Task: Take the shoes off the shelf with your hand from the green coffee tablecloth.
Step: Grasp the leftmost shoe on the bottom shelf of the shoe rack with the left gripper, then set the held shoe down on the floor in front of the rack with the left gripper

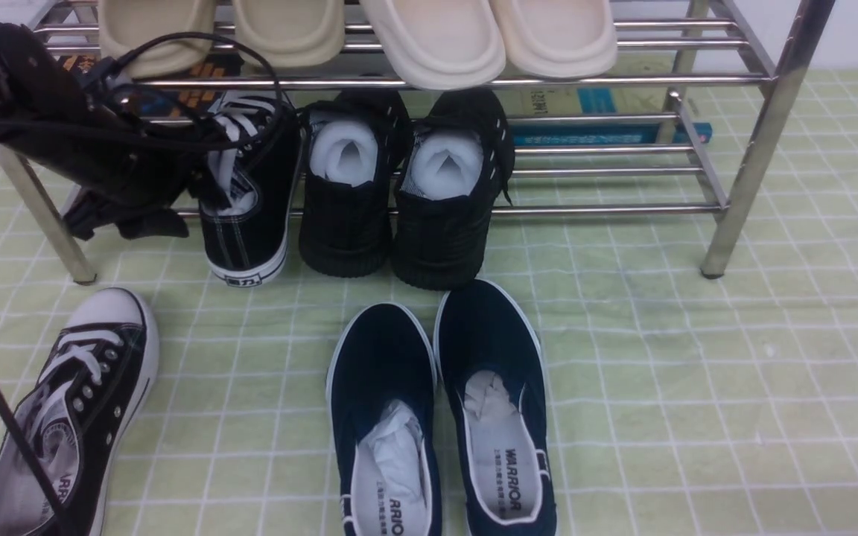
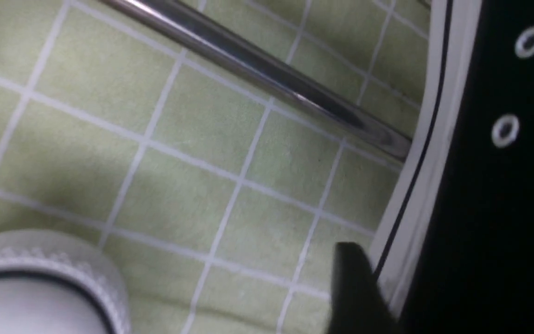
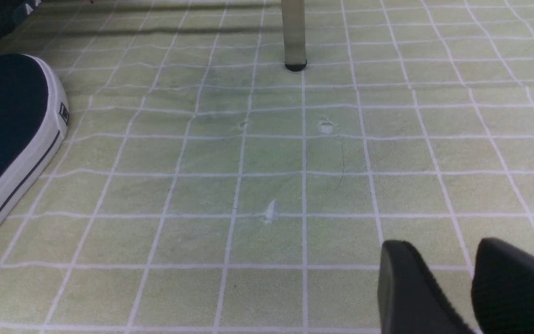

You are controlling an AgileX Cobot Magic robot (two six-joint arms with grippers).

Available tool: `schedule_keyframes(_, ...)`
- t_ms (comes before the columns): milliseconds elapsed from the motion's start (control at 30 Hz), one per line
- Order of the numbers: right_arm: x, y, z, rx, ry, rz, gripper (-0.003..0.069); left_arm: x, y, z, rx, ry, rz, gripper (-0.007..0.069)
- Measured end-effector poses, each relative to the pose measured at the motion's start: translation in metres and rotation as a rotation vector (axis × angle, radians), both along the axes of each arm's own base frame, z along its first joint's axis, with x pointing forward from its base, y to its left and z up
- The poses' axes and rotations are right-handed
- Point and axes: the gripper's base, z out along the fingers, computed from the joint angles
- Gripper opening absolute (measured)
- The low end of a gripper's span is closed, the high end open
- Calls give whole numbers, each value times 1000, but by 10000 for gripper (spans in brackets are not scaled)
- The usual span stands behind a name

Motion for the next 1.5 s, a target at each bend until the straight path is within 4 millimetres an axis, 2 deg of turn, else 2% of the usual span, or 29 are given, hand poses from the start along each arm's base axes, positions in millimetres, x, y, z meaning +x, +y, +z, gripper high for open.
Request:
schedule_keyframes(67, 0, 0, 0, 0, 0, 0, 237, 2, -1, -1, -8, -6, 6, 229)
schedule_keyframes(133, 0, 0, 0, 0, 0, 0, 237, 2, -1, -1, -8, -10, 6, 178)
schedule_keyframes(167, 0, 0, 0, 0, 0, 0, 237, 2, -1, 0, -5, -13, 4, 96)
schedule_keyframes(267, 0, 0, 0, 0, 0, 0, 237, -1, 0, 4, 13, -12, -9, 18)
schedule_keyframes(433, 0, 0, 0, 0, 0, 0, 237, -17, 1, 21, 66, 34, -61, 8)
schedule_keyframes(567, 0, 0, 0, 0, 0, 0, 237, -45, 3, 49, 119, 96, -115, 8)
schedule_keyframes(667, 0, 0, 0, 0, 0, 0, 237, -57, 4, 62, 137, 108, -129, 8)
schedule_keyframes(700, 0, 0, 0, 0, 0, 0, 237, -67, 5, 72, 152, 119, -140, 8)
schedule_keyframes(800, 0, 0, 0, 0, 0, 0, 237, -81, 7, 83, 174, 140, -152, 8)
schedule_keyframes(867, 0, 0, 0, 0, 0, 0, 237, -106, 10, 92, 206, 160, -160, 8)
schedule_keyframes(933, 0, 0, 0, 0, 0, 0, 237, -122, 11, 90, 217, 172, -161, 9)
schedule_keyframes(1067, 0, 0, 0, 0, 0, 0, 237, -151, 7, 72, 213, 188, -171, 10)
schedule_keyframes(1167, 0, 0, 0, 0, 0, 0, 237, -169, -15, 37, 217, 181, -238, 10)
schedule_keyframes(1333, 0, 0, 0, 0, 0, 0, 237, -179, -43, 6, 225, 131, -249, 10)
schedule_keyframes(1500, 0, 0, 0, 0, 0, 0, 237, -178, -45, 4, 283, 84, -163, 10)
